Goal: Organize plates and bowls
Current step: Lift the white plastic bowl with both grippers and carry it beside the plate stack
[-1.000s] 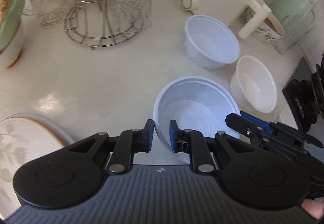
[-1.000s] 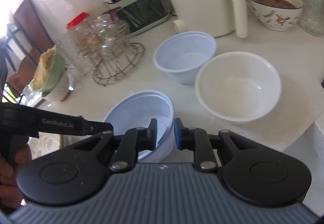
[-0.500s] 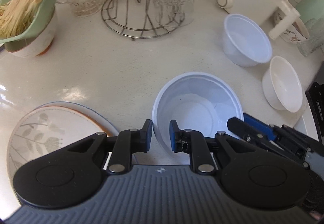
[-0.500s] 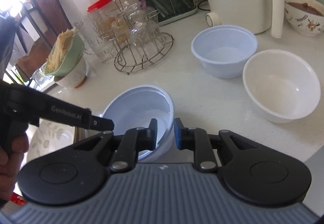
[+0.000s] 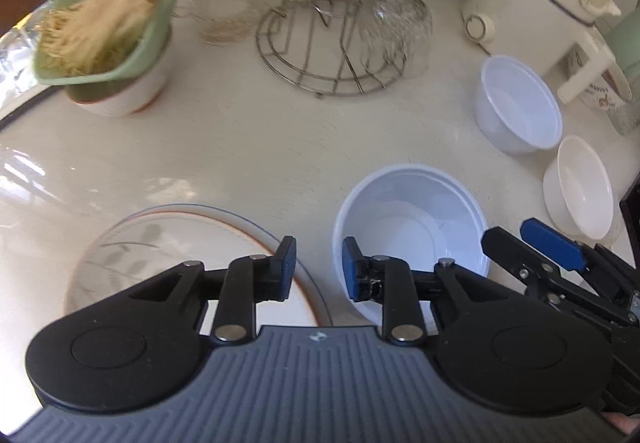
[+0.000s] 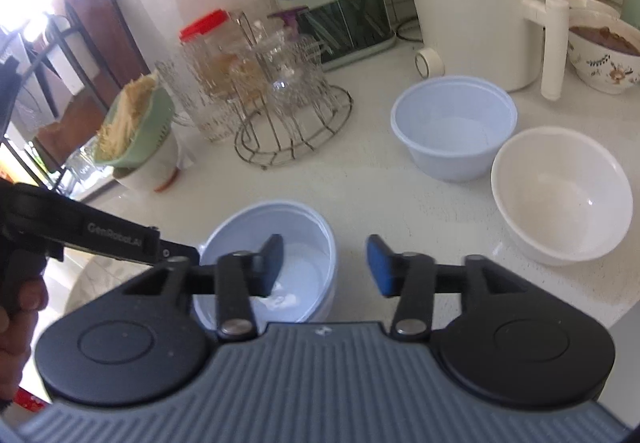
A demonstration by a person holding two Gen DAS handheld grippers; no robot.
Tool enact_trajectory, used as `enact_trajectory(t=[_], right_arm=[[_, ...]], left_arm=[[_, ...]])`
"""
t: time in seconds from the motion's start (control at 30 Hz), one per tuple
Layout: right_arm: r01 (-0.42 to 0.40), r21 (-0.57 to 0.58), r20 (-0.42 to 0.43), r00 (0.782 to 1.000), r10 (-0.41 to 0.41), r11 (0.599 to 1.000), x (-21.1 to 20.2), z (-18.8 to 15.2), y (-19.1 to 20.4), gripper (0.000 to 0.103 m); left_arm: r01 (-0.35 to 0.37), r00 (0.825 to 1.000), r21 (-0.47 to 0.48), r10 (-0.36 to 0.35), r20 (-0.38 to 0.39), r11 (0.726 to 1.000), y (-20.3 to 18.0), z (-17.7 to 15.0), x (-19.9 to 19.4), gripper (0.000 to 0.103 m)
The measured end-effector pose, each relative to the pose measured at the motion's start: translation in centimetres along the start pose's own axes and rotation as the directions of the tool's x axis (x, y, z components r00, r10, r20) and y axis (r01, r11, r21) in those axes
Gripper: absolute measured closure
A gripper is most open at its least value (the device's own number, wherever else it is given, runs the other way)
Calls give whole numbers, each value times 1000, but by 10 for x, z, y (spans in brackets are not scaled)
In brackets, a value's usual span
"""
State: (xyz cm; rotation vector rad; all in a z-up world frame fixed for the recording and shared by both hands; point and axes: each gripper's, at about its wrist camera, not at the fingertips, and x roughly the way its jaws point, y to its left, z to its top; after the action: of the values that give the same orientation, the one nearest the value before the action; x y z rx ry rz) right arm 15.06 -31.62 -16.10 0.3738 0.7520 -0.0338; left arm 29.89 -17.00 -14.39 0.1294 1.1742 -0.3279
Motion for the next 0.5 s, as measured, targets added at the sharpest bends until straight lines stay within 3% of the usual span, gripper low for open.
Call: enact_trajectory(t=[0.3,0.5], right_arm=[[30,-16,63,998,-29,999,-36,23,7,52],[36,-26,126,991,-33,999,-66,39,14,52]], left_arm=[[38,994,5,-38,101,999,-6,0,-56,57],[80,987,-18,-76,144,997,-12,0,-87,56]])
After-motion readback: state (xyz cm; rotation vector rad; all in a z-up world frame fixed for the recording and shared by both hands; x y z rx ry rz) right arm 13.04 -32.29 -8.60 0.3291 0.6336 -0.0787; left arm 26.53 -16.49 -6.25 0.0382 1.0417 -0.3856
